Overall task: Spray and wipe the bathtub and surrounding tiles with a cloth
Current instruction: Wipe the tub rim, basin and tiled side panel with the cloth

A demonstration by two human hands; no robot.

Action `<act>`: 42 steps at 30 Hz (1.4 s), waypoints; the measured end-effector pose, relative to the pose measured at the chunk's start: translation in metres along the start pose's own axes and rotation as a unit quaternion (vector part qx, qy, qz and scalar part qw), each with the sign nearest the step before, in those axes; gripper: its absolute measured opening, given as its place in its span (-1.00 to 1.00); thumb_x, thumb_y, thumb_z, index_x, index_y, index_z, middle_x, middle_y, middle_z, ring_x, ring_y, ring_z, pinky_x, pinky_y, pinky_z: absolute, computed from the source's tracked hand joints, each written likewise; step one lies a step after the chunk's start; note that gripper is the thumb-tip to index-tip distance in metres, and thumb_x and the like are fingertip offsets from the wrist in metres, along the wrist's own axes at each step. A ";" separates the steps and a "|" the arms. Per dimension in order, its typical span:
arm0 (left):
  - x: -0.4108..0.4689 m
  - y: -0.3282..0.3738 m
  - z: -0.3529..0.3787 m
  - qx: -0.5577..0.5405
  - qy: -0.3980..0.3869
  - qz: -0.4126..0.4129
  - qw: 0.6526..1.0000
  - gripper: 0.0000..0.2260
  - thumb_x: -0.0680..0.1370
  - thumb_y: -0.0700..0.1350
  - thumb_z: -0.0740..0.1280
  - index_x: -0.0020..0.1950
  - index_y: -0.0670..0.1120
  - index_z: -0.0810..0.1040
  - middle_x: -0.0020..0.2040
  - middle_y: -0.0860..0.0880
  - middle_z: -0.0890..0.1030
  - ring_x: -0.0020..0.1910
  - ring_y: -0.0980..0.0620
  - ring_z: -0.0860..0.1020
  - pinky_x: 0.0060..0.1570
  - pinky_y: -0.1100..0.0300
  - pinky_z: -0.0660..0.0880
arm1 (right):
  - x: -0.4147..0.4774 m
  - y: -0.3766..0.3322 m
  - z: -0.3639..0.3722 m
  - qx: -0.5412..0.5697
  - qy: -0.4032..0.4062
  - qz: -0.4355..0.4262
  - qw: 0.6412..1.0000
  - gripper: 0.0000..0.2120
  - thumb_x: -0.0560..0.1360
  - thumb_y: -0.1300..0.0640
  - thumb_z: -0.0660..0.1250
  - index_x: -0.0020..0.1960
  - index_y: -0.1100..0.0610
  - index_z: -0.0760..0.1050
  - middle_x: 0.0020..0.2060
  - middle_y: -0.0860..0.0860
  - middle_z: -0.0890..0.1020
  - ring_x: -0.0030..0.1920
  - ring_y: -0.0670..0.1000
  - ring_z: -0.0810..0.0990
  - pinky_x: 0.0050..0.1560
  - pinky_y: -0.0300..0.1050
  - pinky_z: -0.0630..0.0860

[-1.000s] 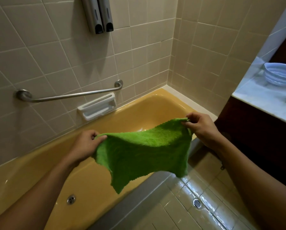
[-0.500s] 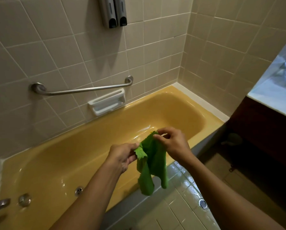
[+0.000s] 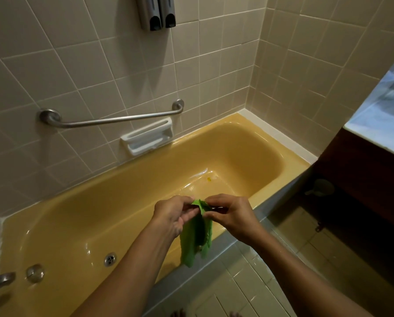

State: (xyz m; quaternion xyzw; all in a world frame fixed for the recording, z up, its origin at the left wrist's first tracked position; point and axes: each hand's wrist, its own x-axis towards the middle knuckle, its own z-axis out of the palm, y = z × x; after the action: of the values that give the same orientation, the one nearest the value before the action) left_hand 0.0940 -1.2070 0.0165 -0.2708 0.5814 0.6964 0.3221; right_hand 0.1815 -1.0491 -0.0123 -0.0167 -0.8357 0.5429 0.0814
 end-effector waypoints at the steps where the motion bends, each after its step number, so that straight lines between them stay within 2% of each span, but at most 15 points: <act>1: 0.000 0.001 0.000 -0.002 -0.001 -0.003 1.000 -0.89 0.54 -0.41 0.39 0.05 -0.35 0.61 -0.01 -0.28 0.66 -0.15 -0.16 0.72 -0.28 0.12 0.68 | 0.001 0.000 0.000 -0.011 -0.004 -0.007 1.000 -0.65 0.39 0.18 0.58 0.17 0.14 0.69 0.05 -0.07 0.71 0.04 -0.15 0.68 0.10 -0.28 0.60; 4: 0.000 0.004 0.000 -0.006 -0.008 -0.008 1.000 -0.91 0.55 -0.40 0.38 0.05 -0.34 0.61 -0.03 -0.28 0.65 -0.12 -0.17 0.71 -0.31 0.13 0.68 | 0.005 0.003 0.004 -0.103 0.000 -0.054 0.993 -0.60 0.38 0.13 0.60 0.20 0.16 0.68 0.09 -0.03 0.70 0.02 -0.15 0.67 0.09 -0.30 0.60; 9: 0.001 0.005 -0.002 -0.012 -0.031 0.011 0.999 -0.88 0.56 -0.41 0.37 0.09 -0.33 0.60 0.02 -0.30 0.64 -0.07 -0.18 0.70 -0.32 0.13 0.67 | 0.014 0.010 0.005 -0.148 0.045 -0.086 0.984 -0.80 0.47 0.28 0.50 0.09 0.14 0.71 -0.05 -0.05 0.73 -0.09 -0.14 0.67 -0.02 -0.19 0.63; 12: 0.002 0.006 -0.004 0.028 -0.056 0.060 0.996 -0.88 0.56 -0.38 0.39 0.07 -0.29 0.66 0.05 -0.27 0.68 0.00 -0.17 0.72 -0.17 0.13 0.68 | 0.018 0.009 -0.002 -0.151 0.053 -0.081 0.984 -0.81 0.48 0.28 0.49 0.06 0.12 0.72 -0.10 -0.07 0.73 -0.12 -0.16 0.65 -0.06 -0.24 0.60; 15: 0.001 0.004 -0.008 0.136 -0.091 0.148 0.975 -0.87 0.59 -0.33 0.38 0.06 -0.20 0.71 0.12 -0.22 0.69 0.08 -0.12 0.70 -0.02 0.12 0.67 | 0.022 0.007 -0.010 -0.141 0.063 -0.073 0.985 -0.82 0.47 0.29 0.49 0.03 0.10 0.72 -0.12 -0.09 0.73 -0.13 -0.18 0.65 -0.08 -0.31 0.56; 18: -0.005 0.004 -0.013 0.285 -0.131 0.246 0.917 -0.80 0.61 -0.28 0.38 0.14 -0.08 0.72 0.11 -0.06 0.70 0.08 0.02 0.68 0.07 0.16 0.65 | 0.026 0.006 -0.021 -0.120 0.071 -0.049 0.989 -0.79 0.46 0.30 0.49 0.04 0.08 0.73 -0.13 -0.13 0.72 -0.10 -0.20 0.67 -0.06 -0.31 0.57; 21: -0.006 0.006 -0.017 0.438 -0.121 0.361 0.814 -0.86 0.58 -0.14 0.44 0.09 0.04 0.73 -0.04 0.13 0.70 -0.04 0.20 0.64 -0.02 0.21 0.62 | 0.031 0.000 -0.033 -0.110 0.068 -0.030 0.991 -0.77 0.47 0.32 0.49 0.08 0.09 0.72 -0.12 -0.20 0.69 -0.05 -0.24 0.67 0.01 -0.34 0.56; 24: -0.005 0.009 -0.017 0.499 -0.138 0.437 0.736 -0.94 0.57 -0.04 0.45 0.03 0.07 0.69 0.03 0.22 0.61 0.04 0.29 0.53 -0.04 0.31 0.49 | 0.036 -0.009 -0.045 -0.105 0.048 -0.031 0.993 -0.77 0.49 0.32 0.48 0.11 0.12 0.71 -0.08 -0.17 0.70 -0.02 -0.23 0.68 0.07 -0.31 0.59; 27: -0.008 0.013 -0.015 0.494 -0.179 0.448 0.723 -0.96 0.55 -0.04 0.47 -0.02 0.04 0.66 0.12 0.33 0.56 0.12 0.40 0.47 0.00 0.40 0.43 | 0.038 -0.016 -0.055 -0.106 0.039 -0.033 0.993 -0.78 0.52 0.29 0.46 0.13 0.10 0.70 -0.05 -0.15 0.71 0.00 -0.22 0.68 0.09 -0.26 0.61; 29: -0.010 0.016 -0.015 0.491 -0.201 0.441 0.724 -0.95 0.55 -0.05 0.48 -0.02 0.02 0.67 0.02 0.23 0.62 0.01 0.34 0.51 -0.10 0.41 0.43 | 0.039 -0.019 -0.061 -0.110 0.038 -0.041 0.992 -0.78 0.53 0.29 0.45 0.13 0.10 0.70 -0.03 -0.11 0.72 0.02 -0.19 0.68 0.09 -0.25 0.62; 31: -0.009 0.016 -0.016 0.507 -0.230 0.418 0.718 -0.92 0.56 -0.04 0.47 0.00 -0.02 0.67 -0.10 0.06 0.63 -0.10 0.17 0.54 -0.18 0.31 0.47 | 0.040 -0.022 -0.065 -0.115 0.046 -0.045 0.991 -0.79 0.53 0.31 0.44 0.11 0.11 0.71 -0.02 -0.06 0.73 0.02 -0.14 0.69 0.09 -0.23 0.62; 33: -0.007 0.016 -0.019 0.544 -0.237 0.389 0.704 -0.88 0.58 0.00 0.44 -0.04 -0.04 0.64 -0.17 -0.03 0.60 -0.18 0.04 0.54 -0.18 0.09 0.51 | 0.042 -0.024 -0.072 -0.100 0.062 -0.037 0.992 -0.79 0.51 0.32 0.45 0.10 0.13 0.71 -0.03 -0.02 0.74 0.01 -0.10 0.70 0.11 -0.16 0.64; 35: -0.004 0.016 -0.024 0.598 -0.209 0.386 0.671 -0.81 0.60 0.05 0.40 -0.07 -0.05 0.61 -0.20 -0.01 0.56 -0.22 0.04 0.50 -0.16 0.01 0.51 | 0.044 -0.025 -0.081 -0.072 0.075 -0.026 0.994 -0.79 0.49 0.33 0.46 0.09 0.13 0.70 -0.04 -0.02 0.74 0.00 -0.07 0.71 0.11 -0.12 0.65; 39: 0.000 0.025 -0.034 0.688 -0.082 0.472 0.545 -0.82 0.64 0.13 0.28 0.05 0.06 0.60 -0.04 0.12 0.51 -0.02 0.11 0.43 0.15 0.05 0.39 | 0.041 -0.029 -0.094 -0.071 0.069 -0.019 0.995 -0.77 0.49 0.32 0.45 0.07 0.05 0.68 -0.09 -0.09 0.72 -0.04 -0.16 0.70 0.05 -0.26 0.62; 42: 0.005 0.035 -0.039 0.710 -0.013 0.506 0.490 -0.81 0.64 0.15 0.26 0.07 0.12 0.60 0.03 0.13 0.45 0.06 0.09 0.38 0.15 0.05 0.34 | 0.039 -0.030 -0.097 -0.062 0.078 -0.004 0.995 -0.76 0.50 0.34 0.44 0.07 0.05 0.66 -0.13 -0.14 0.69 -0.10 -0.25 0.67 -0.01 -0.34 0.60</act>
State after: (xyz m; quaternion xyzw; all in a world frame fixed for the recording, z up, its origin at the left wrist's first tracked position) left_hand 0.0642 -1.2490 0.0280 0.3990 0.9120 0.0950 0.0052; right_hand 0.1598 -0.9686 0.0579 -0.0610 -0.8587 0.4870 0.1475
